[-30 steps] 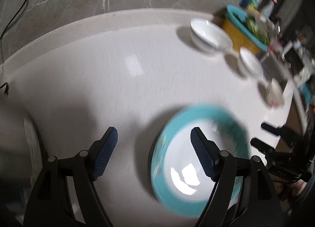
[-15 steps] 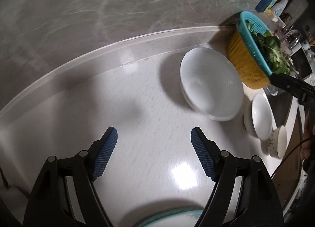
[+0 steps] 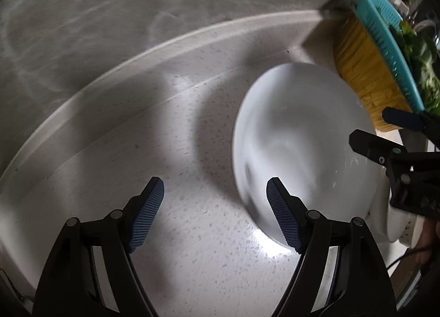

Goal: Organize plates and bowls
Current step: 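Reach both grippers to the rim of the large white bowl by the basket, then close both grippers on the rim of the large white bowl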

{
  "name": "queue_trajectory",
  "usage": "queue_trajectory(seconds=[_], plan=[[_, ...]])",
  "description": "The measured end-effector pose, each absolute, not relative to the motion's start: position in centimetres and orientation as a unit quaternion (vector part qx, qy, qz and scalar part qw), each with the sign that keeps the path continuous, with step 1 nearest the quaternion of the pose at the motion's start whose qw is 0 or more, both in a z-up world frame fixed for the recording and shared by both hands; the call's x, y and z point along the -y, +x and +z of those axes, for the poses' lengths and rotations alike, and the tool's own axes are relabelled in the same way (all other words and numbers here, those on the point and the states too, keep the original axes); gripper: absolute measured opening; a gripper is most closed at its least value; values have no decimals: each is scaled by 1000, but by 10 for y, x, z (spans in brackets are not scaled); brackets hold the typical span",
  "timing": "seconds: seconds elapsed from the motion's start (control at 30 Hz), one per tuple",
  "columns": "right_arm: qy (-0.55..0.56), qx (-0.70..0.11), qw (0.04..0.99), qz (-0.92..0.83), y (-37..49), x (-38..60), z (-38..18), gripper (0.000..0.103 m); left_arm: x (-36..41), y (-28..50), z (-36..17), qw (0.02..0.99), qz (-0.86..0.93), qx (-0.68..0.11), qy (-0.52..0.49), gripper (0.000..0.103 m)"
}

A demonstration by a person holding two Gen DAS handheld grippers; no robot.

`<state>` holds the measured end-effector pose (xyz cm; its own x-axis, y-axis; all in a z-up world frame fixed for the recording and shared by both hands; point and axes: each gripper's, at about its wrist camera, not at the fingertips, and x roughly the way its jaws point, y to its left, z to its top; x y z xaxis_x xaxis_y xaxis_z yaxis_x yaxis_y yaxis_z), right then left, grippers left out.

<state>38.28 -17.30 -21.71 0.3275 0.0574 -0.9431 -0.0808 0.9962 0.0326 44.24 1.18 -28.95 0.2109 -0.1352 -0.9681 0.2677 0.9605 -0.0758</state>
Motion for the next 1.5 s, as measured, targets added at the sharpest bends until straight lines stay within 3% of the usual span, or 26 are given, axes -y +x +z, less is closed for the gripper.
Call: queue_trajectory(seconds=[0.47, 0.6, 0.63, 0.67, 0.8, 0.87, 0.93, 1.27, 1.5], plan=[[-24, -597, 801, 22, 380, 162, -235, 81, -21, 480, -308, 781, -123, -611, 47, 75], [-21, -603, 797, 26, 381, 159, -244, 74, -22, 483, -307, 782, -127, -608, 48, 74], [-21, -605, 796, 27, 382, 158, -246, 70, -22, 486, -308, 782, -130, -608, 46, 68], [-20, -606, 795, 30, 384, 156, -248, 68, -22, 489, -309, 781, -133, -609, 45, 52], [-29, -609, 791, 41, 384, 151, -257, 40, -13, 492, -310, 779, -156, -605, 43, 28], [-38, -607, 793, 38, 384, 148, -260, 34, -8, 493, -306, 779, -161, -604, 53, 13], [-45, -602, 796, 36, 383, 148, -260, 21, -8, 495, -305, 780, -155, -603, 62, 14], [-28, -577, 814, 60, 351, 149, -227, 18, -13, 452, -266, 789, -168, -586, 71, 14], [17, -547, 834, 74, 276, 169, -187, 15, -10, 394, -239, 776, -212, -589, 82, 16]])
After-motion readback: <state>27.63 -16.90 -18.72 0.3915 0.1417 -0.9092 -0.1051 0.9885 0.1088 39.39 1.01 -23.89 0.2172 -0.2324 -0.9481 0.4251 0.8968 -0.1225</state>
